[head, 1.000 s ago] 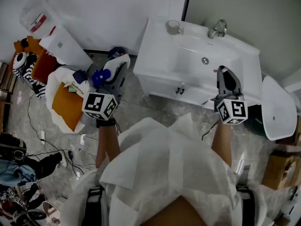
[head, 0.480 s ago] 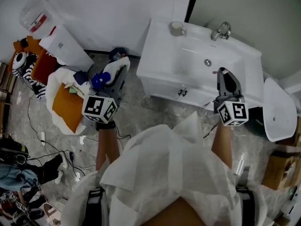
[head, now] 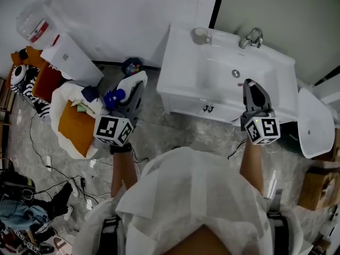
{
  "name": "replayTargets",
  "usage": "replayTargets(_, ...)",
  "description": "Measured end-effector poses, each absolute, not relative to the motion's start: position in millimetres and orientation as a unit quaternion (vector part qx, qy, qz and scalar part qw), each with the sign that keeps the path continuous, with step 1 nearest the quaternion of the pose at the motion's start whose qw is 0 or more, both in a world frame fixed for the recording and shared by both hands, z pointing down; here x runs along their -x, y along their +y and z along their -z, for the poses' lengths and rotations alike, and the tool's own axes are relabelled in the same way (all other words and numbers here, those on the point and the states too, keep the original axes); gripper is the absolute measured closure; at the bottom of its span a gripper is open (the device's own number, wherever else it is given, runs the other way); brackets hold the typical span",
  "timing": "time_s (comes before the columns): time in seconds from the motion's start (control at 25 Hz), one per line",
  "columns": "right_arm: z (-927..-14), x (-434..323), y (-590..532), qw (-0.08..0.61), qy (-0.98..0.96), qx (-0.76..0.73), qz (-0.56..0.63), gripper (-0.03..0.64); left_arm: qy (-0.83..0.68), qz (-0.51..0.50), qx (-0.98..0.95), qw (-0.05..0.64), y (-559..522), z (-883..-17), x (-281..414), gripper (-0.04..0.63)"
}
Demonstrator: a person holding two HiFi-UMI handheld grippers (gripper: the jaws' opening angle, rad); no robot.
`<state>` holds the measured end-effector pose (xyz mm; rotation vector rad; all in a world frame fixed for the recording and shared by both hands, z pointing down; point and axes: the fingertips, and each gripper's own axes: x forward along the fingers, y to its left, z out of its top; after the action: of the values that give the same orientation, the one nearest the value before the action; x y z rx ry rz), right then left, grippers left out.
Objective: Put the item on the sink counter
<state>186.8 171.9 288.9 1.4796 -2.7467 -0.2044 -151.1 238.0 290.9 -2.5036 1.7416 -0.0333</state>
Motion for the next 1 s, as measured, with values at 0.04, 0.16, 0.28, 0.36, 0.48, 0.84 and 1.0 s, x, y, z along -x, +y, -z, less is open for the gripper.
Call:
replayTargets(0.04, -291, -187, 170, 0.009, -0.878, -0.475, 0.064, 0.598, 0.570, 0.010, 0.821, 0.044, 235, -292, 152, 0.390)
replayTargets(0.16, -294, -187, 159, 0.013, -0.876, -0.479, 0.061, 0.598, 0.565, 0.009, 0.824, 0.039, 222, -296, 151, 0.390)
replayTargets(0.28, -294, -187, 137, 0.013, -0.876, -0.479, 0.061, 0.598, 0.561, 0.008, 0.827, 0.038, 200, -297, 149, 0.390)
replayTargets(0.36, -295, -187, 117, 0.012, -0.876, -0.478, 0.062, 0.598, 0.559, 0.008, 0.828, 0.039, 180, -298, 146, 0.390)
replayTargets(0.48, -296, -184, 79, 0.007, -0.877, -0.475, 0.064, 0.598, 0.557, 0.011, 0.830, 0.044, 145, -295, 144, 0.390)
replayTargets(0.84, -280, -165, -48, -0.013, -0.885, -0.461, 0.057, 0.598, 0.547, 0.007, 0.836, 0.032, 23, -277, 144, 0.390)
replayTargets(1.0, -278, -160, -88, -0.024, -0.892, -0.448, 0.049, 0.598, 0.546, 0.015, 0.837, 0.028, -20, -278, 139, 0.390)
